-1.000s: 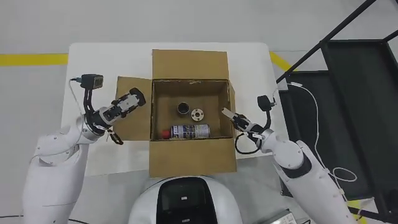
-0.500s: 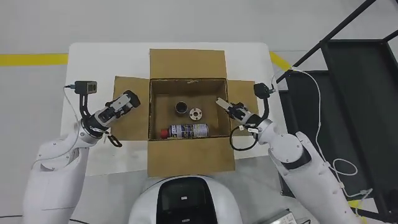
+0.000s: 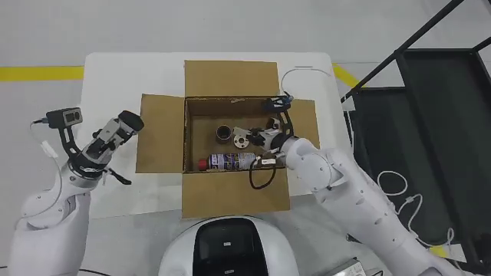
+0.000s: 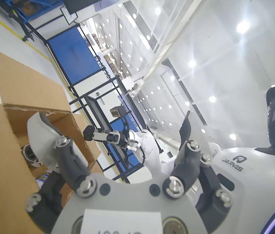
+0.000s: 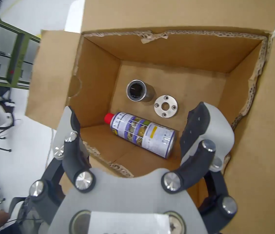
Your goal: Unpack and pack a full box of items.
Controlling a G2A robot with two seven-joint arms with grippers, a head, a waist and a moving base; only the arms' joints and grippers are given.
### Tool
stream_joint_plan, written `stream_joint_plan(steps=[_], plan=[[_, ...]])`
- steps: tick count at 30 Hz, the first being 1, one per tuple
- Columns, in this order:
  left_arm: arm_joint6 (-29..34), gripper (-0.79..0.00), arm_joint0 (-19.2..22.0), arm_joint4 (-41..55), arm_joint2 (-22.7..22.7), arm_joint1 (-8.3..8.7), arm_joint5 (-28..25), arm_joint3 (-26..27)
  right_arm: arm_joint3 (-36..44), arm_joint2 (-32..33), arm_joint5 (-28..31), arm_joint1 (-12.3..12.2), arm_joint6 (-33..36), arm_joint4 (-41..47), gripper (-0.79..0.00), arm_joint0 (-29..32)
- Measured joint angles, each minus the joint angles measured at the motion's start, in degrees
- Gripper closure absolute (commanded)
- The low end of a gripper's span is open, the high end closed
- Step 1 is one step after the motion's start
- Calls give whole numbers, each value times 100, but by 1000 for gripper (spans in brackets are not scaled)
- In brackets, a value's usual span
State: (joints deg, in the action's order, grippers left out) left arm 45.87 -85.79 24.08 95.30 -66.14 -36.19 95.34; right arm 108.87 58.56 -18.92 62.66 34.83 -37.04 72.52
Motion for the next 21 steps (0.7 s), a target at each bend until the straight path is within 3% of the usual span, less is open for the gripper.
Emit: stream_joint_plan(steps=[6,12,21], plan=[[-857,-785,-175,-669,222,-5,142,95,-98,-156,-76,45,-52,-107,-785,-68],[-1968,-785,-389,-1323,359,-39,761,293,-96,-153,-75,44,-50,-104,-785,-67],[-2235,-785,-463,-1332,419,-48,776,315,-96,-153,-75,44,-50,-104,-785,-67]])
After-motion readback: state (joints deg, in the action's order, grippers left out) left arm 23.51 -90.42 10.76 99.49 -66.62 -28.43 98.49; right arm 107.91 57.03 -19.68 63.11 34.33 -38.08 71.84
